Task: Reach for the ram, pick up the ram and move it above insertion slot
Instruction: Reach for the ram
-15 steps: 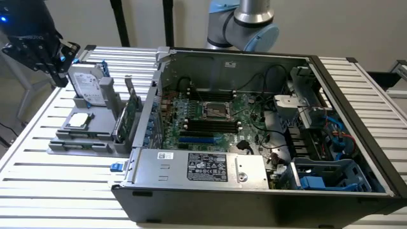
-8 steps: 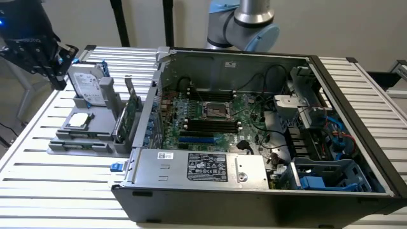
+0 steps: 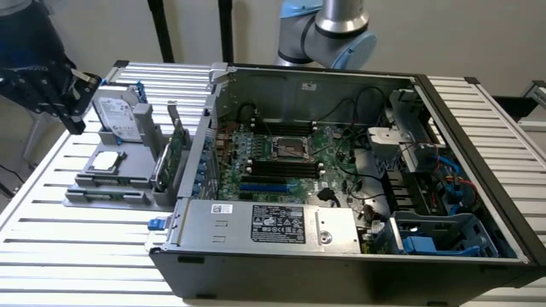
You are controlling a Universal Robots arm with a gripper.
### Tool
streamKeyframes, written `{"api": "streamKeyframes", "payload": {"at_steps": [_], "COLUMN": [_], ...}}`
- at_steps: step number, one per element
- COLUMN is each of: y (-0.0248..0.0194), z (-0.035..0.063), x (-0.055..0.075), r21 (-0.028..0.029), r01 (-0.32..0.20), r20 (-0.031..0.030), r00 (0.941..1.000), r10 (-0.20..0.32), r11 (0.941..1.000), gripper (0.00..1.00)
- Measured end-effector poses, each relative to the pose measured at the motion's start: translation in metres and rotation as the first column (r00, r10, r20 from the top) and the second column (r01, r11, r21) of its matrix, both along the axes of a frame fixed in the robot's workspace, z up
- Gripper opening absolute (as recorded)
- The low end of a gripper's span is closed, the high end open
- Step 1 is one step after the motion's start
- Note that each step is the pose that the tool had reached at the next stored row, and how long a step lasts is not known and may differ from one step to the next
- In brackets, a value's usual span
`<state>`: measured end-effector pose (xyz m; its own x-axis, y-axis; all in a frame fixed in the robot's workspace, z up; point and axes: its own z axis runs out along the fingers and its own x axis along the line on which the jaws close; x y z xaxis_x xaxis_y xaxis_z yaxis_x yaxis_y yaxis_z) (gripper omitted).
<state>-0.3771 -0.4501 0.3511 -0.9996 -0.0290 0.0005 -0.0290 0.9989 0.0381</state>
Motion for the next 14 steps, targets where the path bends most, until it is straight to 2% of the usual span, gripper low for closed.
{"api": "streamKeyframes", "payload": {"at_steps": [4,7,11,14], "y": [0.0,0.0,0.0,0.0], "z": [-0.0012,-0.0019,-0.0031,-0.004], "x": [0.001,0.0011,0.001,0.0011], "r21": [0.0002,0.0,0.0,0.0001], "r01": [-0.063,-0.118,-0.19,-0.243], "r20": [0.0001,-0.0001,-0.0002,0.0], "r00": [0.998,0.993,0.9818,0.97], "r10": [0.063,0.118,0.19,0.243], "r11": [0.998,0.993,0.9818,0.97], "gripper": [0.11,0.11,0.11,0.11]}}
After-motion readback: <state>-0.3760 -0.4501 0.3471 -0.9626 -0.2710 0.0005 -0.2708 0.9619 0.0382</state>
